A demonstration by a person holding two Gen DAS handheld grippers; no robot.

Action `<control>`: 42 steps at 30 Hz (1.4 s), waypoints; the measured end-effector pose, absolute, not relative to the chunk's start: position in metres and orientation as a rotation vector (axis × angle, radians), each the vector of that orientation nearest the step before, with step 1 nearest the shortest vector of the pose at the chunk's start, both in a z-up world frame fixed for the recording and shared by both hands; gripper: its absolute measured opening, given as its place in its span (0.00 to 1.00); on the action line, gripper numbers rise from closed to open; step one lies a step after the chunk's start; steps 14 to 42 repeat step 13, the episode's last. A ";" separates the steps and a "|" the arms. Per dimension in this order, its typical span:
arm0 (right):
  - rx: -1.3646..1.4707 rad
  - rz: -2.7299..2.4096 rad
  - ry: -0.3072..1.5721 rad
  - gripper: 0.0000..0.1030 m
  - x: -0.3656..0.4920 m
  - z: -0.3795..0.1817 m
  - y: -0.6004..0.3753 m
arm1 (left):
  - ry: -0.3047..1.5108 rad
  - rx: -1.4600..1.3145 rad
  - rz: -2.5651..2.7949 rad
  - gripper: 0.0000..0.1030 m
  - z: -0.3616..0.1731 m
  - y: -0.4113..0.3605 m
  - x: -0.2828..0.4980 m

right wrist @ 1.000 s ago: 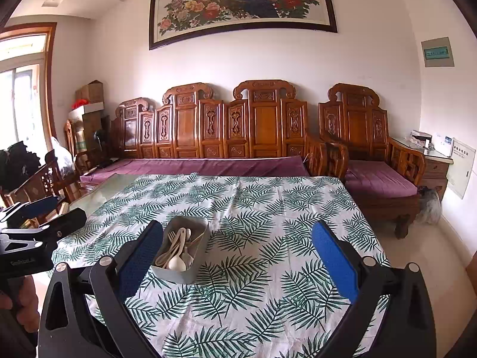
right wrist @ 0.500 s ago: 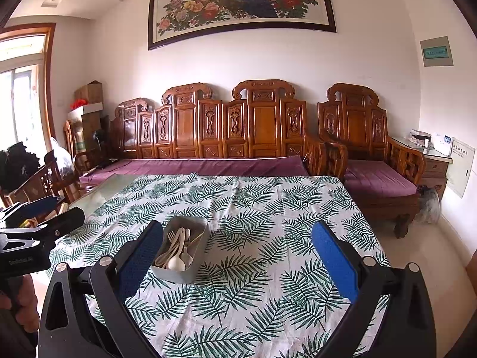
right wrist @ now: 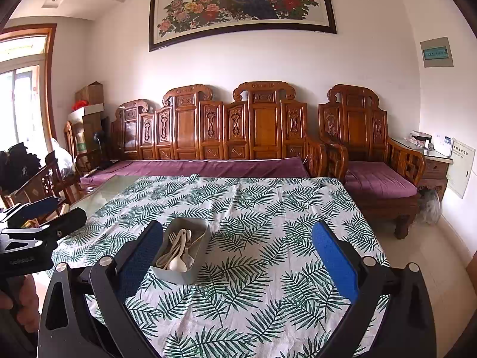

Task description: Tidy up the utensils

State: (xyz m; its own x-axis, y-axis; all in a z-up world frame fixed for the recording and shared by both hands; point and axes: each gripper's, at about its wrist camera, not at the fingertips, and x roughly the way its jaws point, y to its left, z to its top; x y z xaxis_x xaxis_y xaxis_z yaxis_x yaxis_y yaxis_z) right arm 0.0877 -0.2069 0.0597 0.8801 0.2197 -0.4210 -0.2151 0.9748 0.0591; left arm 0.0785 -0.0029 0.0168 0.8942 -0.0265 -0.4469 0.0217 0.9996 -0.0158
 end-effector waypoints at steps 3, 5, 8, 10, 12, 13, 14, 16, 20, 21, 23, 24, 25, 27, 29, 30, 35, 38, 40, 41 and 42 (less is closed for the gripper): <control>0.010 0.227 0.440 0.98 0.088 0.060 -0.207 | 0.461 -0.011 -0.025 0.93 0.016 -0.002 0.079; 0.011 0.226 0.439 0.98 0.088 0.059 -0.207 | 0.461 -0.010 -0.024 0.93 0.016 -0.002 0.079; 0.011 0.226 0.439 0.98 0.088 0.059 -0.207 | 0.463 -0.011 -0.022 0.93 0.015 -0.002 0.080; 0.010 0.227 0.439 0.98 0.088 0.059 -0.207 | 0.461 -0.013 -0.021 0.93 0.015 -0.002 0.080; 0.011 0.227 0.438 0.98 0.088 0.059 -0.207 | 0.460 -0.012 -0.021 0.93 0.015 -0.002 0.080; 0.011 0.227 0.437 0.98 0.088 0.061 -0.207 | 0.459 -0.012 -0.022 0.93 0.015 -0.002 0.080; 0.011 0.227 0.437 0.98 0.088 0.061 -0.207 | 0.459 -0.012 -0.022 0.93 0.015 -0.002 0.080; 0.011 0.227 0.437 0.98 0.088 0.061 -0.207 | 0.459 -0.012 -0.022 0.93 0.015 -0.002 0.080; 0.011 0.227 0.437 0.98 0.088 0.061 -0.207 | 0.459 -0.012 -0.022 0.93 0.015 -0.002 0.080; 0.011 0.227 0.437 0.98 0.088 0.061 -0.207 | 0.459 -0.012 -0.022 0.93 0.015 -0.002 0.080; 0.011 0.227 0.437 0.98 0.088 0.061 -0.207 | 0.459 -0.012 -0.022 0.93 0.015 -0.002 0.080; 0.011 0.227 0.437 0.98 0.088 0.061 -0.207 | 0.459 -0.012 -0.022 0.93 0.015 -0.002 0.080; 0.011 0.227 0.437 0.98 0.088 0.061 -0.207 | 0.459 -0.012 -0.022 0.93 0.015 -0.002 0.080; 0.011 0.227 0.437 0.98 0.088 0.061 -0.207 | 0.459 -0.012 -0.022 0.93 0.015 -0.002 0.080; 0.011 0.227 0.437 0.98 0.088 0.061 -0.207 | 0.459 -0.012 -0.022 0.93 0.015 -0.002 0.080; 0.011 0.227 0.437 0.98 0.088 0.061 -0.207 | 0.459 -0.012 -0.022 0.93 0.015 -0.002 0.080; 0.011 0.227 0.437 0.98 0.088 0.061 -0.207 | 0.459 -0.012 -0.022 0.93 0.015 -0.002 0.080; 0.011 0.227 0.437 0.98 0.088 0.061 -0.207 | 0.459 -0.012 -0.022 0.93 0.015 -0.002 0.080; 0.011 0.227 0.437 0.98 0.088 0.061 -0.207 | 0.459 -0.012 -0.022 0.93 0.015 -0.002 0.080; 0.011 0.227 0.437 0.98 0.088 0.061 -0.207 | 0.459 -0.012 -0.022 0.93 0.015 -0.002 0.080; 0.011 0.227 0.437 0.98 0.088 0.061 -0.207 | 0.459 -0.012 -0.022 0.93 0.015 -0.002 0.080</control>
